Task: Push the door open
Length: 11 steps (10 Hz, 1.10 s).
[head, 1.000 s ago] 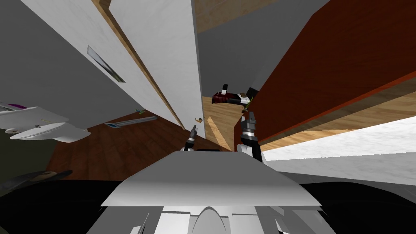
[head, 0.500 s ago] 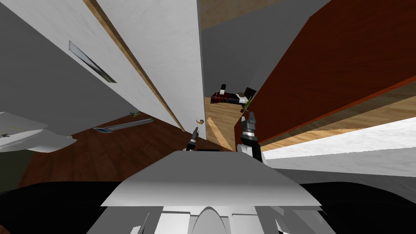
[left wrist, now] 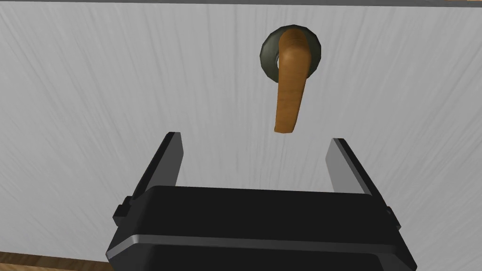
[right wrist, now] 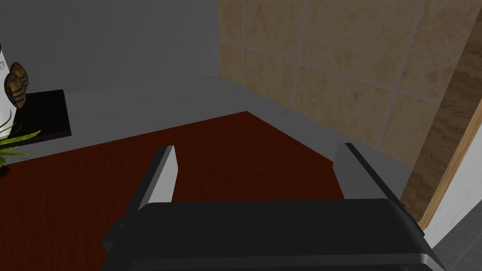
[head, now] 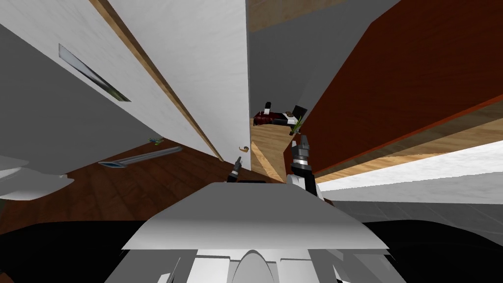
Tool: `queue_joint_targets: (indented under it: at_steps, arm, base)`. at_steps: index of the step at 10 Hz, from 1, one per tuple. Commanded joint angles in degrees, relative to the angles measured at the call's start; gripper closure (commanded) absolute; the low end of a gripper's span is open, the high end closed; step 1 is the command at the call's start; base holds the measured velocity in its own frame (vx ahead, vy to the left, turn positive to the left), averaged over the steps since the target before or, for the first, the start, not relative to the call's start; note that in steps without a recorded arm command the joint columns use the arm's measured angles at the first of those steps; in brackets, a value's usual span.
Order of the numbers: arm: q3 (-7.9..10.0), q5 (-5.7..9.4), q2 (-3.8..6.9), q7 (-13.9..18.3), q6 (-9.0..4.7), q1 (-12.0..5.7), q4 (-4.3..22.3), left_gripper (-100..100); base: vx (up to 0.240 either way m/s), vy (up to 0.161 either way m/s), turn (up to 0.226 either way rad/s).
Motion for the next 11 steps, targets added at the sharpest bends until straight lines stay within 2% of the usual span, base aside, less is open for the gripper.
queue_joint_targets:
  at_steps: [1, 5, 6, 11]
  arm:
    - [-0.48, 0.1, 0.14, 0.45, -0.26, -0.43, 1.72, -100]
    - [-1.54, 0.28, 0.12, 1.12, -0.98, -1.49, 5.83, -100]
    - [-1.37, 0.26, 0.17, 1.02, -0.76, -1.32, 5.08, -100]
    - [-0.54, 0.56, -0.46, 0.72, -1.21, -2.63, 7.08, -100]
  base:
    - [0.07, 0.143, -0.046]
    - [0.046, 0.112, -0.057]
    - [0.022, 0.051, -0.016]
    - [0.166, -0.038, -0.026]
